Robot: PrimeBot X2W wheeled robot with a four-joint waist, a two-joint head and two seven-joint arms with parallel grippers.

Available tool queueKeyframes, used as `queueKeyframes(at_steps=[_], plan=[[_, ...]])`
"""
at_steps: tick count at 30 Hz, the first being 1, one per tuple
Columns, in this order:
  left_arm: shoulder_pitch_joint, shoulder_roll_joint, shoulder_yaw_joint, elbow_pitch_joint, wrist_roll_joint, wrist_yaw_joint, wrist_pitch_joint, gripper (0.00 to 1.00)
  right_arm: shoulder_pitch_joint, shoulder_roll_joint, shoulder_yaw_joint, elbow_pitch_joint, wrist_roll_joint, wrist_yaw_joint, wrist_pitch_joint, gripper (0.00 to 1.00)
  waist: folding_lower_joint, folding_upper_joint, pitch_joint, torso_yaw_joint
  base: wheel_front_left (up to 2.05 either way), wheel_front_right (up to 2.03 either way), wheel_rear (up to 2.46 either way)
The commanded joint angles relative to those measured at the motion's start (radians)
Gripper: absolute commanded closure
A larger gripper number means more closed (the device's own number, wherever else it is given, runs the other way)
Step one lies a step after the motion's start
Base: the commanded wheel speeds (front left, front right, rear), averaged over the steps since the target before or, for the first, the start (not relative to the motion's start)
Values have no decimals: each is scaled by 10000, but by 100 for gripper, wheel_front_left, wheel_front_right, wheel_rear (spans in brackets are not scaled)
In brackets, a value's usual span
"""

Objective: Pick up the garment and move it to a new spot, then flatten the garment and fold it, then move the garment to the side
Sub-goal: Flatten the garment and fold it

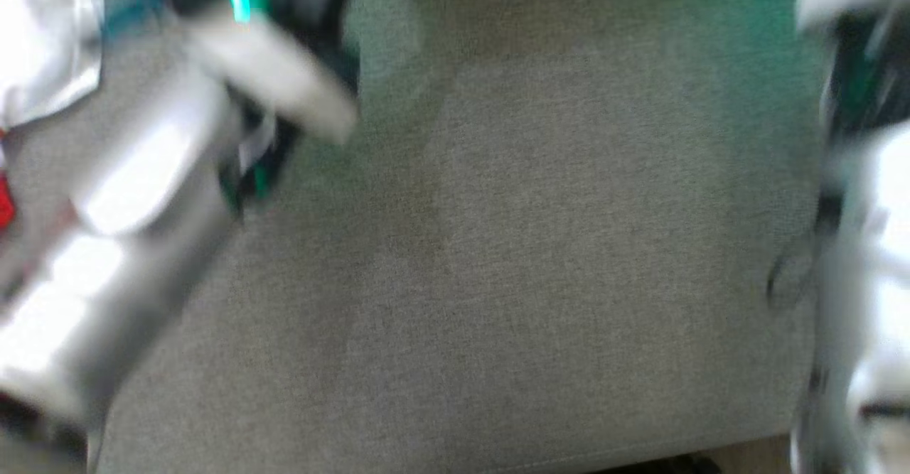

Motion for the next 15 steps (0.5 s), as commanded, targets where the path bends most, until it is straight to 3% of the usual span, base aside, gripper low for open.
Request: queueKeyframes(at_steps=[1,7,15], plan=[[164,642,231,-433,-231,21,-231,100,455,95,299,-747,-68,71,-11,100,6,0,-347,-13,0,0,0],[3501,1579,-623,-2048,-842,66,-778,100,4984,96,460,-3668,200,71,598,100,6,0,-1676,76,0,0,0],[7581,2141,-507,-5034,-1270,1467,-904,100,10654,96,-832,-7826,1284,71,1738,100,6,0,-2875,496,0,0,0]])
